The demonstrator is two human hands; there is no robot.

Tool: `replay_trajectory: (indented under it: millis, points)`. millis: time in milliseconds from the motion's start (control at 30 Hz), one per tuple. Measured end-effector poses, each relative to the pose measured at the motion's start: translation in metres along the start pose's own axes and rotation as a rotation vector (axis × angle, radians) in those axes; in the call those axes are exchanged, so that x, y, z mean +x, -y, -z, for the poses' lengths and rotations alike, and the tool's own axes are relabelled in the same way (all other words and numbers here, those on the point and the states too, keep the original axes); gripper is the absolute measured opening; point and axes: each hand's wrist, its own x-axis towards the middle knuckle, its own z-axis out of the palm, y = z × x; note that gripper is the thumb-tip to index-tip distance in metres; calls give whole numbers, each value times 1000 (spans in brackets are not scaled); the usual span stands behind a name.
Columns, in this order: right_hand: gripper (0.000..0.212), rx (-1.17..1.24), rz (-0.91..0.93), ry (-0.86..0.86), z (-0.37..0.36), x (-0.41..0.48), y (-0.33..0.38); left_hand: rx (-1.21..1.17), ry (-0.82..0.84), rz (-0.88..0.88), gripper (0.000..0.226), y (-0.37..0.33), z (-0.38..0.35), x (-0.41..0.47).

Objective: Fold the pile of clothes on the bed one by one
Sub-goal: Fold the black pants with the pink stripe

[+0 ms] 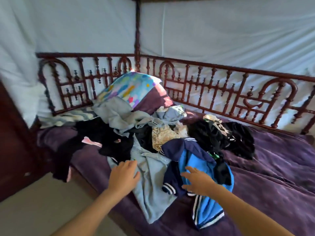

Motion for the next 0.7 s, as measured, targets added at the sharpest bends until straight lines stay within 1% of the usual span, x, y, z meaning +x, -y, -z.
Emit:
replay_trajectory:
  millis: [100,167,233,333,467,567,700]
  points:
    - [58,-71,131,-45,24,42,30,-10,-22,81,42,29,12,1]
    - [58,-88,189,-55,35,68,43,-33,-30,117,36,49,18,1]
    - [58,-82,221,-35,42,94,54,50,9,117,32,68,20,2]
    - [56,-21,251,-15,48,139,66,140,-40,117,45,99,20,16]
    - [56,38,263,-1,62,197,76,177,52,284,48,138,8,55]
    - [57,97,269,-19,72,239,82,151,99,355,49,162,-5,88]
    - [58,137,278,25,60,282,95,125,178,439,50,188,-28,108]
